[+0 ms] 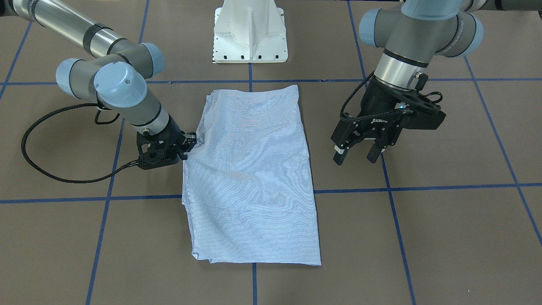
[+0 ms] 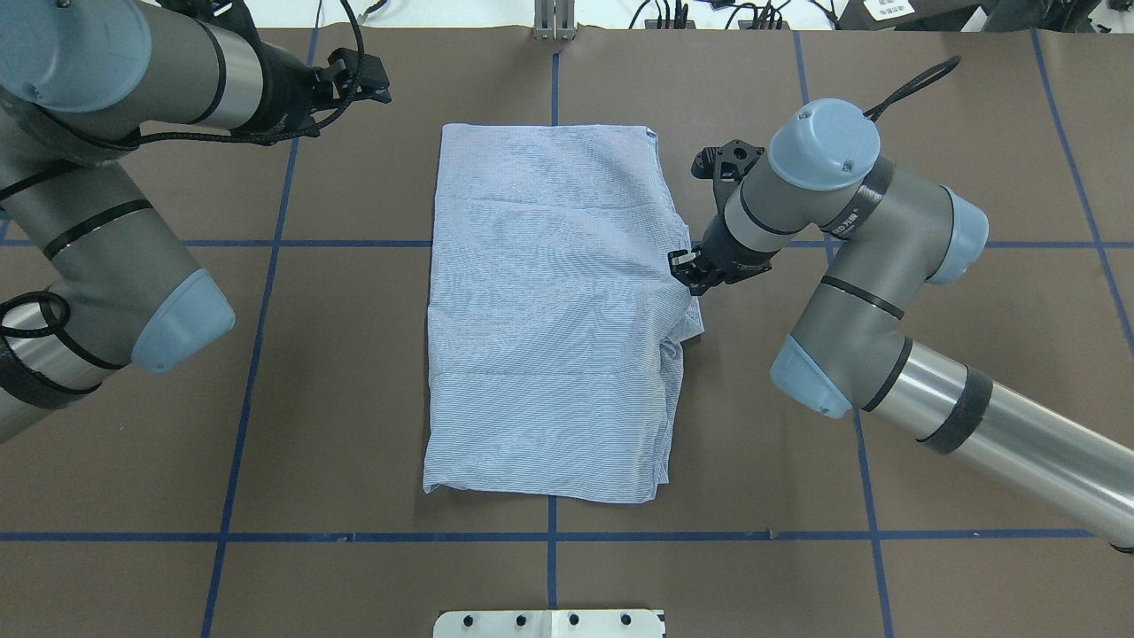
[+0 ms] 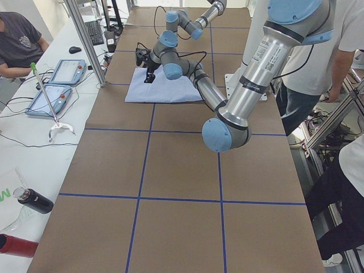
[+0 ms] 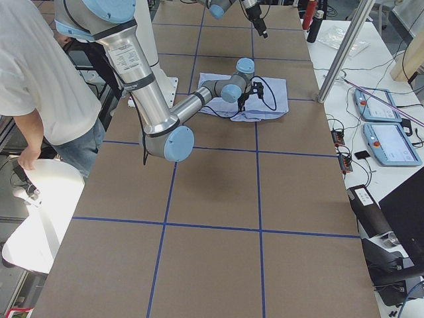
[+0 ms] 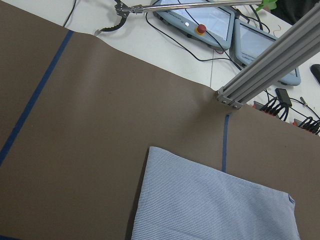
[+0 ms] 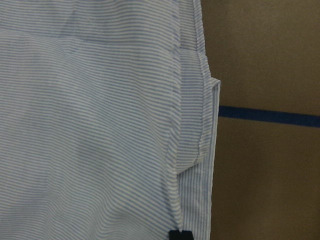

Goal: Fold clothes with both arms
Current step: 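Lift the right gripper while the left gripper moves to the shirt's nearest corner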

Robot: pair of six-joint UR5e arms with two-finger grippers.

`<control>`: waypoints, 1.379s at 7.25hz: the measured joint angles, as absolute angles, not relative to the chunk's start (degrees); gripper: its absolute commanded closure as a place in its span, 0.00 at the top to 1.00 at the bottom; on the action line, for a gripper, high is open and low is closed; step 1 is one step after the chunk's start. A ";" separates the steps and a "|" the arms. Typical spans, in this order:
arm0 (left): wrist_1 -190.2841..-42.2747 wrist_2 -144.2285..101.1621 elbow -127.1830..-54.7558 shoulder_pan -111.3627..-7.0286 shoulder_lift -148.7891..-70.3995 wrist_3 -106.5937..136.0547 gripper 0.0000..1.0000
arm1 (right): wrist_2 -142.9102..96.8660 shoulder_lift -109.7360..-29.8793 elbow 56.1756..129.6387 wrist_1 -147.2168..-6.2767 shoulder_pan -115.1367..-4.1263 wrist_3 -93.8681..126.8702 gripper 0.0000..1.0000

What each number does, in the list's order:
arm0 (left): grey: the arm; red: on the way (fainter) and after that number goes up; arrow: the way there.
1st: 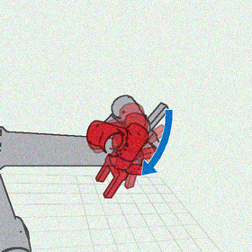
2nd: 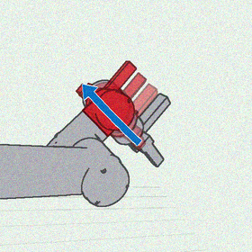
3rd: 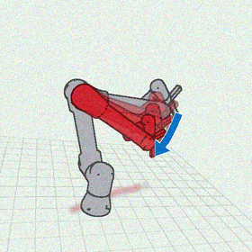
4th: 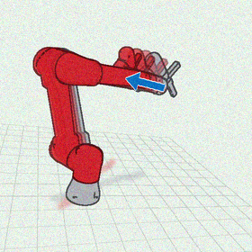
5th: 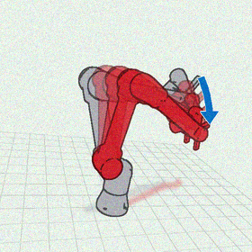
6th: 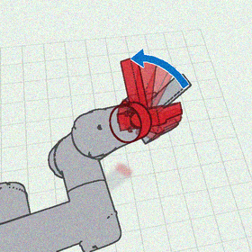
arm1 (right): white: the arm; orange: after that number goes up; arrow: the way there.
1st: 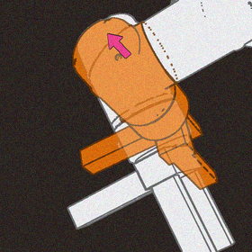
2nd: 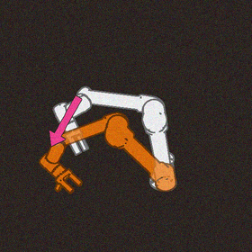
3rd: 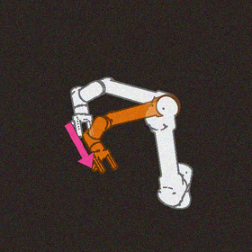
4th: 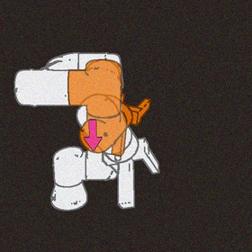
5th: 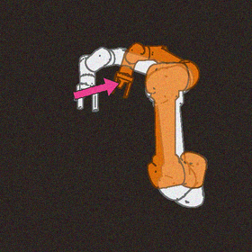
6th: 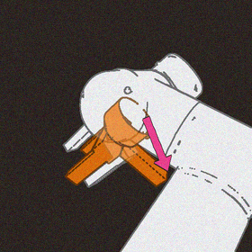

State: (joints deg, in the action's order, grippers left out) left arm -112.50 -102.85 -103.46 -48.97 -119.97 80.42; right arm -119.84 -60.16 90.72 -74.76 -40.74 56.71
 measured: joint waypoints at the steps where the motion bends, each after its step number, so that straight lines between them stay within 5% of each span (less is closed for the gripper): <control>1: -112.50 -102.89 -103.39 -48.93 -119.96 80.42 1.00 | -119.38 -60.20 90.71 -74.65 -40.85 56.86 1.00; 5: -113.18 -104.81 -105.13 -46.41 -118.54 85.34 1.00 | -119.68 -59.31 93.51 -74.47 -43.16 59.21 1.00; 10: -115.58 -100.04 -113.54 -26.77 -110.25 105.91 1.00 | -124.30 -61.88 103.45 -75.01 -42.82 68.61 1.00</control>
State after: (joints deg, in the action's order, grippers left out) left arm -115.58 -100.04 -113.54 -26.77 -110.25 105.91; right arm -124.30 -61.88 103.45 -75.01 -42.82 68.61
